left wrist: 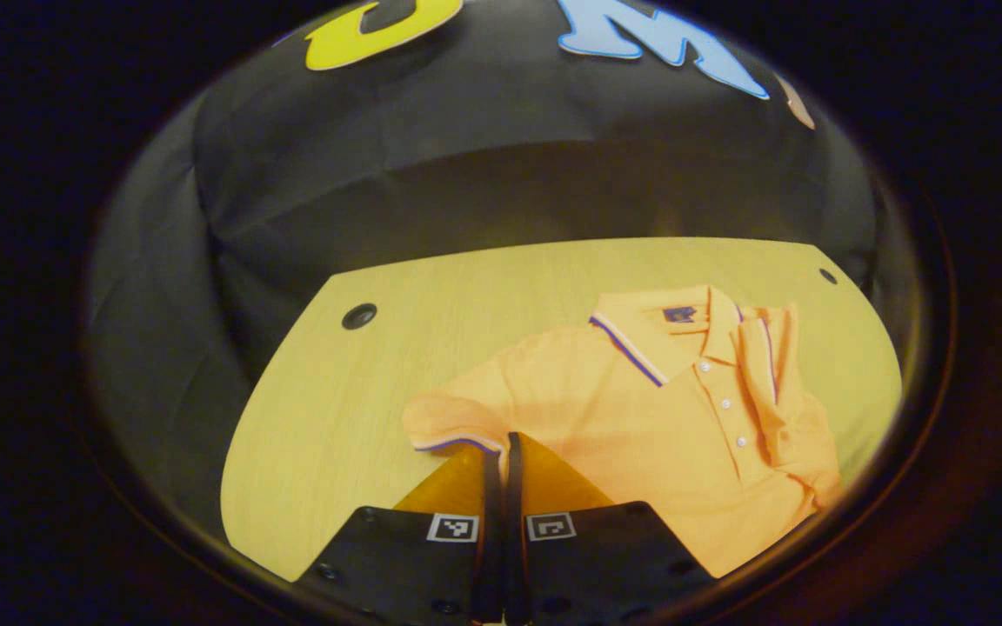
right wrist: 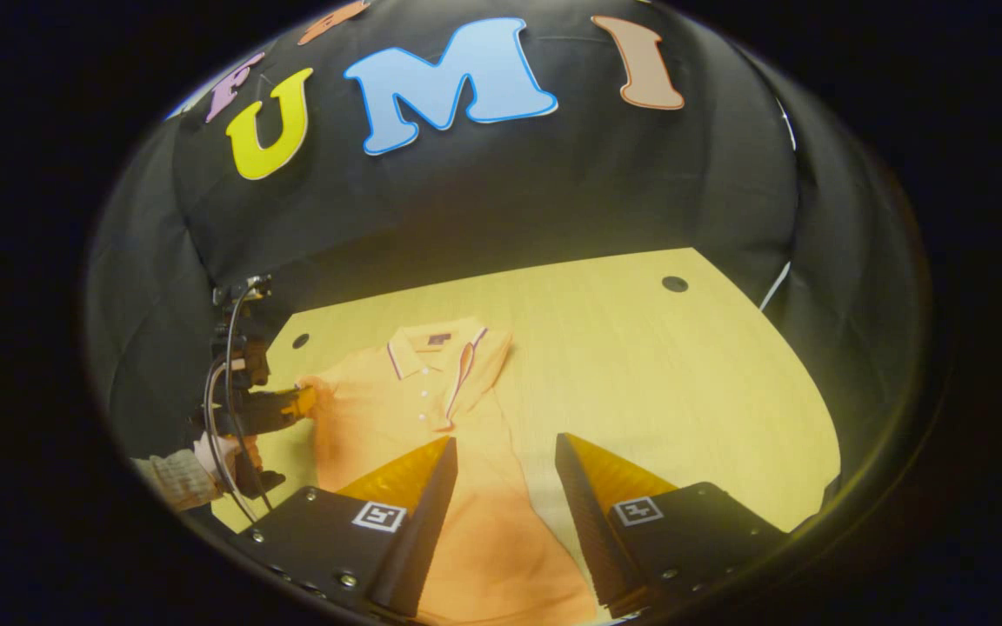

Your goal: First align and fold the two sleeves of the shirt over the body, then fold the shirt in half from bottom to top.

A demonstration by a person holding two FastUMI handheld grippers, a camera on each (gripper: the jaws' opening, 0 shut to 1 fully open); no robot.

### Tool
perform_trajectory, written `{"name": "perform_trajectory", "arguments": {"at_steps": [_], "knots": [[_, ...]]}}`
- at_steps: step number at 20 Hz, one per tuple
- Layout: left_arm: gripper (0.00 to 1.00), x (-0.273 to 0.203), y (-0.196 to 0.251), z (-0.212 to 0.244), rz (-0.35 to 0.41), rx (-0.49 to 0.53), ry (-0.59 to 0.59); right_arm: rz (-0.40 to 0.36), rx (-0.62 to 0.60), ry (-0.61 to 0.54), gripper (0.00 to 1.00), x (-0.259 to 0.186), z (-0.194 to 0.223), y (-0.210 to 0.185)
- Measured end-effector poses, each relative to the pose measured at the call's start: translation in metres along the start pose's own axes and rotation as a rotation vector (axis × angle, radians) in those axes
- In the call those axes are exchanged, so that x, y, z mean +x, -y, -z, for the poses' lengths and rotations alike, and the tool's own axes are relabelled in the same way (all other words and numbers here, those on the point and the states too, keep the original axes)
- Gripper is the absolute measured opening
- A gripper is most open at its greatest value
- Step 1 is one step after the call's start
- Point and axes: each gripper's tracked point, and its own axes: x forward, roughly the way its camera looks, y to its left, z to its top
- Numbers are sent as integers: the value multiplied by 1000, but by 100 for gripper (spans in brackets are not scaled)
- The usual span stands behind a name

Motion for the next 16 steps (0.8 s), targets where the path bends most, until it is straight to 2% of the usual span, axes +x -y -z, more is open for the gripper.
{"name": "perform_trajectory", "arguments": {"at_steps": [4, 7, 12, 16], "knots": [[6, -14, 56, -37, 93, 110, 70, 1, 9, -2, 72, -1, 3, 2], [6, -19, 94, -45, 143, 156, 86, 9, 31, -1, 71, -2, 2, 7], [7, -9, 131, -32, 179, 166, 37, 30, 58, -2, 72, -6, 6, 18], [6, 1, 142, -17, 186, 148, -12, 37, 69, -12, 72, -5, 9, 23]]}}
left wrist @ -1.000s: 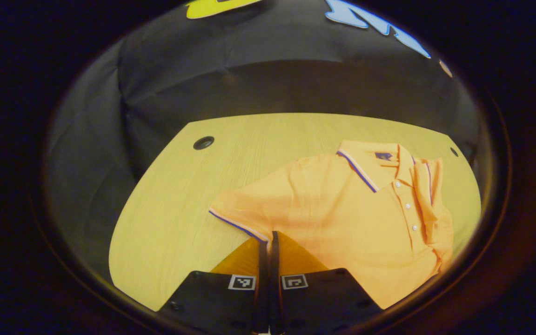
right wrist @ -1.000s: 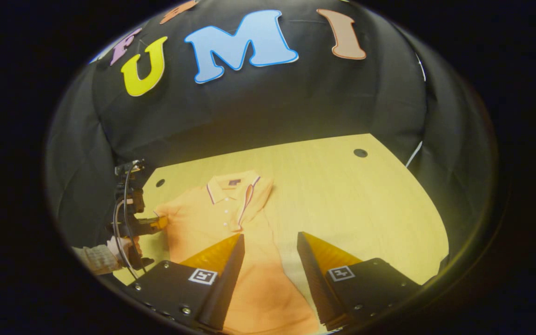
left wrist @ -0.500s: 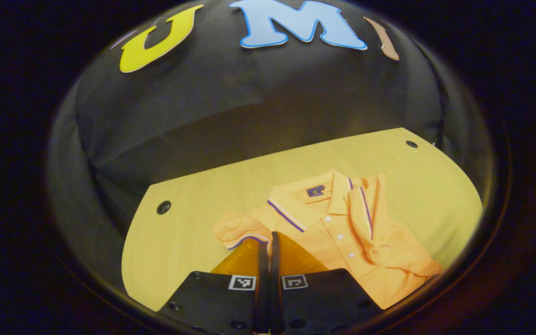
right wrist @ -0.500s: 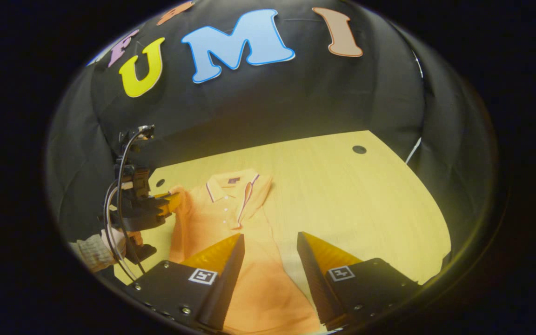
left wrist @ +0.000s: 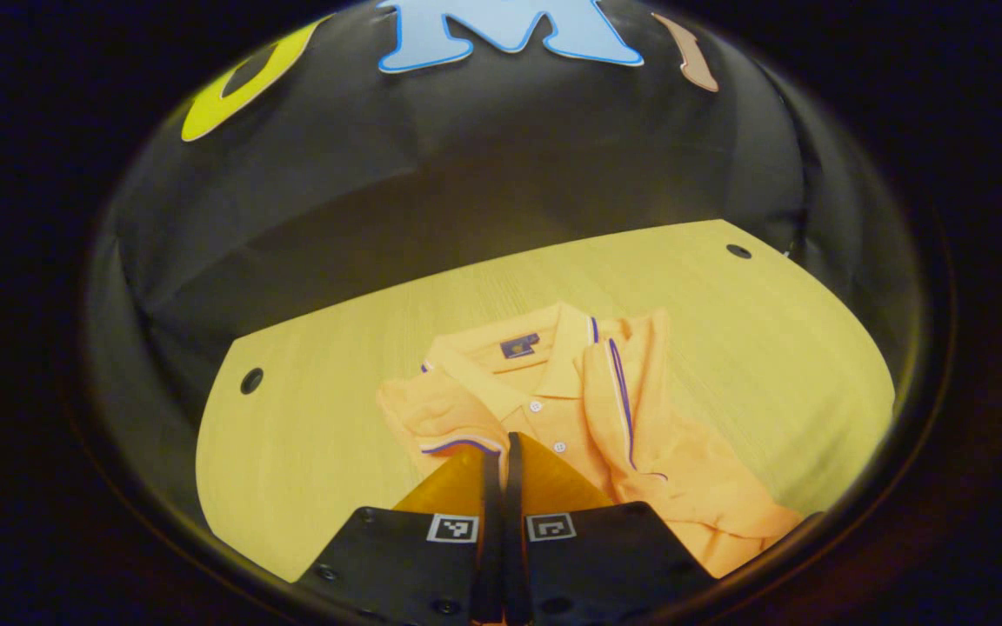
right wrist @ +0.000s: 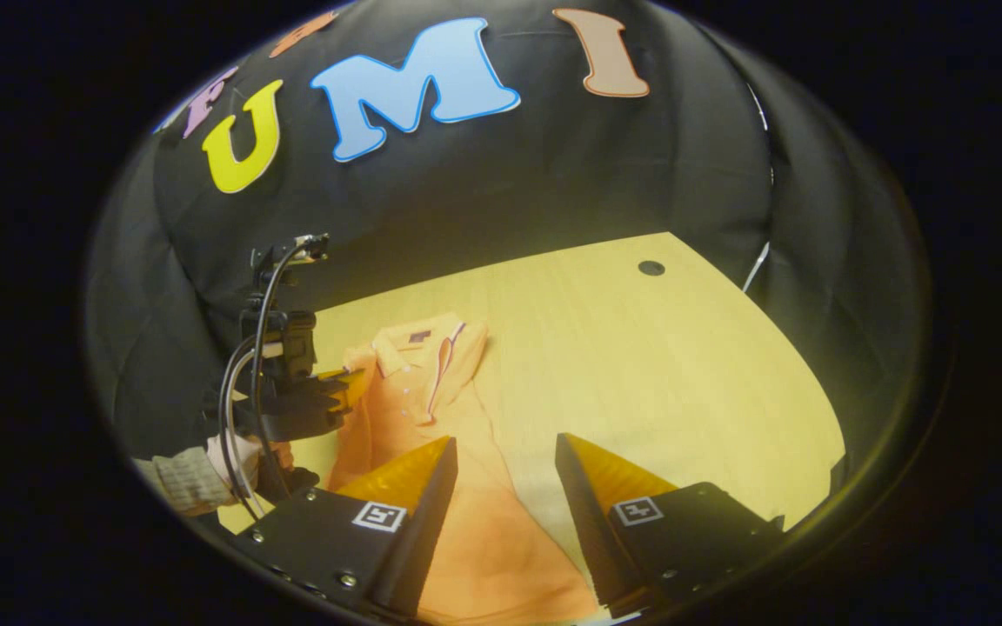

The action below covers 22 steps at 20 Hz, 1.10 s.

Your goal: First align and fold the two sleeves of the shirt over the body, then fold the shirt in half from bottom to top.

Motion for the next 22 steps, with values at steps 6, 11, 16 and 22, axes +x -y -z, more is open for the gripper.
{"name": "perform_trajectory", "arguments": {"at_steps": [6, 11, 16, 22], "knots": [[12, 16, 15, 41, 66, -47, -149, -6, 17, -5, 72, -1, -3, 0], [94, 3, 2, 40, 53, -112, -122, -19, 5, -12, 72, 3, 0, -6], [95, -29, -21, 17, 31, -134, -27, -49, -16, -25, 72, 6, 5, -17], [95, -94, -46, 3, 3, -167, 66, -104, -52, -45, 72, 12, 13, -33]]}}
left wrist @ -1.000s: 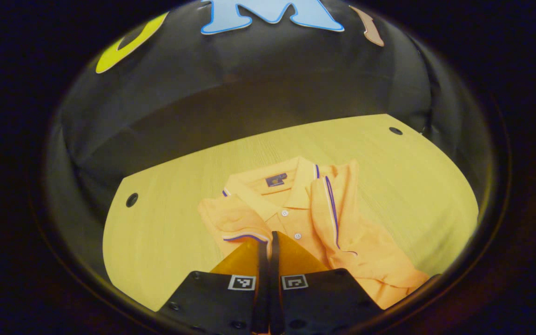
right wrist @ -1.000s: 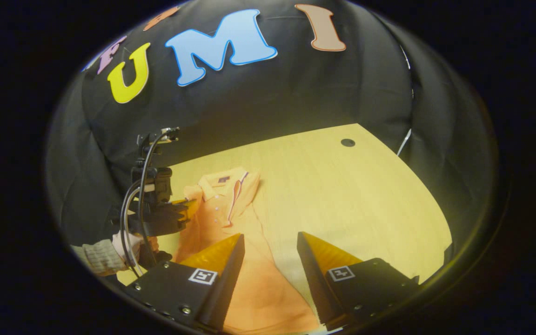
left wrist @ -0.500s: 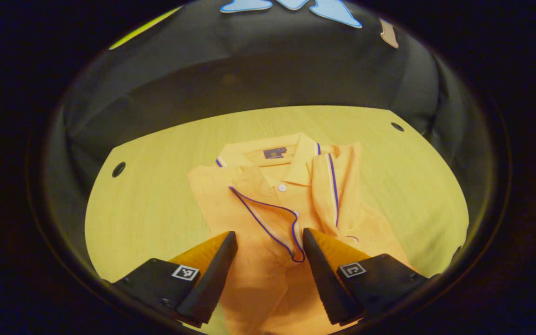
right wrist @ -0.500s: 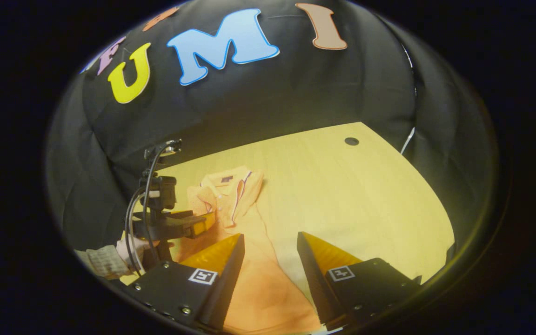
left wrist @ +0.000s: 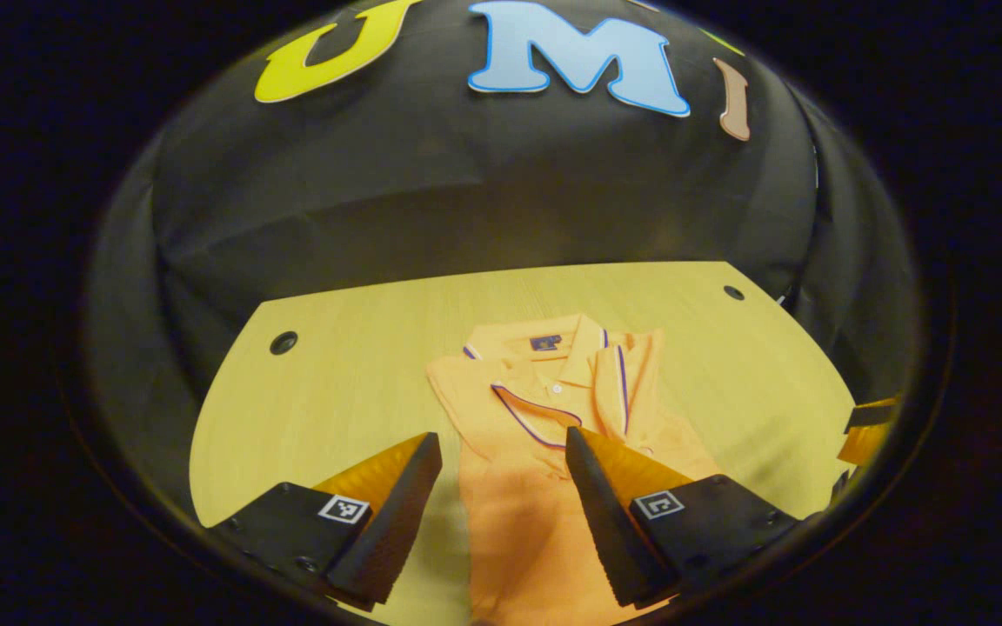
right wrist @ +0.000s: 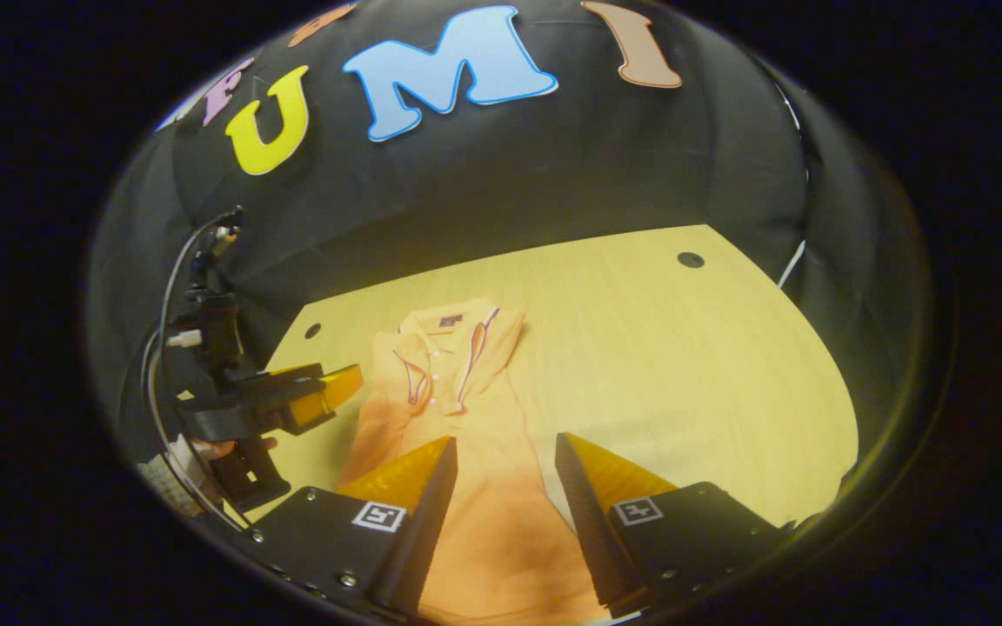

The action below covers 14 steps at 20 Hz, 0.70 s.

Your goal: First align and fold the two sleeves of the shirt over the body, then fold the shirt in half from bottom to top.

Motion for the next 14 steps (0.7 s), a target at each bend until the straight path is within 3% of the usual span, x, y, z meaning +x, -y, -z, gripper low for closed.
{"name": "perform_trajectory", "arguments": {"at_steps": [6, 14], "knots": [[95, -67, -23, 15, -11, -23, 30, -60, -84, -51, 71, 5, 21, -12], [95, -126, -29, 88, -21, 19, -59, -110, -192, -184, 72, -3, 82, -13]]}}
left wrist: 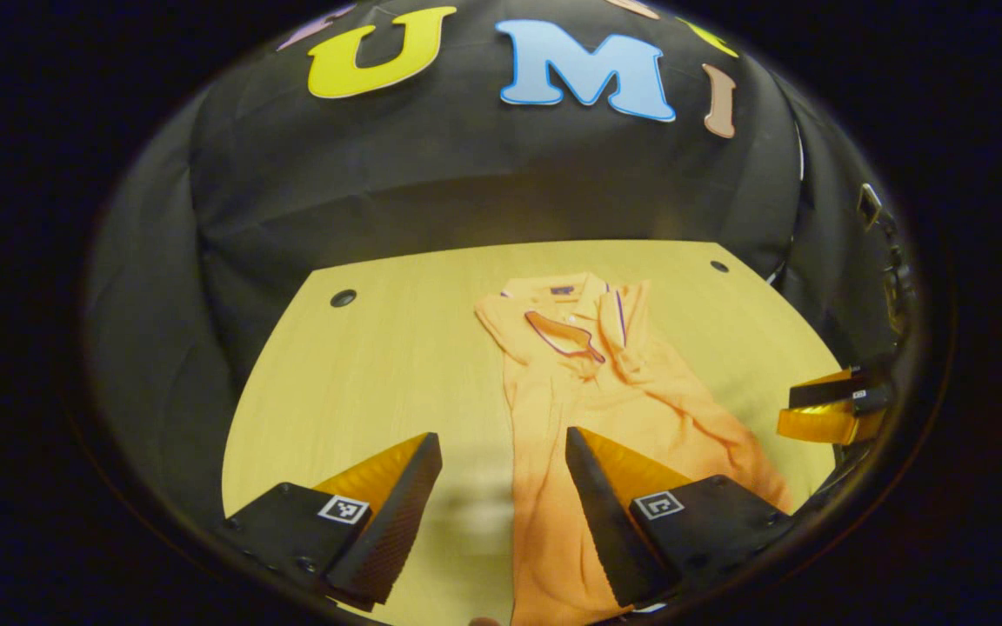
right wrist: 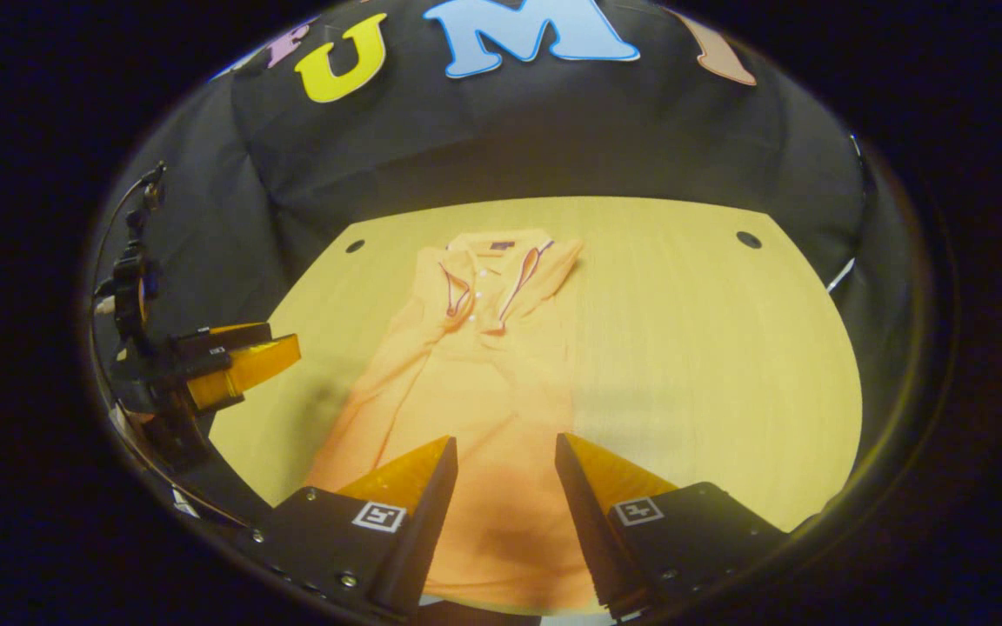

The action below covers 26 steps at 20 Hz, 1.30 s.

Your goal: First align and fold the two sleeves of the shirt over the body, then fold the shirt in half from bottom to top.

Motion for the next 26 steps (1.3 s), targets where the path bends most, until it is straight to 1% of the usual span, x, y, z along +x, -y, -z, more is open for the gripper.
{"name": "perform_trajectory", "arguments": {"at_steps": [3, 6, 11, 14, 19, 24, 25, 26], "knots": [[95, -13, 6, 31, 25, 34, -47, -16, -21, -65, 72, 0, 27, -3], [95, -21, 13, 60, 54, 60, -101, -36, -35, -165, 72, -2, 63, -9], [95, -33, 26, 111, 98, 103, -211, -28, -90, -306, 72, -3, 108, -9], [95, -36, 31, 137, 106, 123, -269, -2, -138, -373, 72, -3, 125, 1], [95, -37, 29, 167, 92, 136, -359, 32, -149, -495, 72, -6, 150, 11], [95, -33, 26, 193, 78, 149, -456, 62, -202, -567, 72, -4, 165, 19], [95, -33, 27, 197, 79, 151, -479, 69, -214, -578, 65, -5, 165, 19], [96, -31, 27, 202, 75, 153, -495, 70, -225, -582, 72, -4, 166, 18]]}}
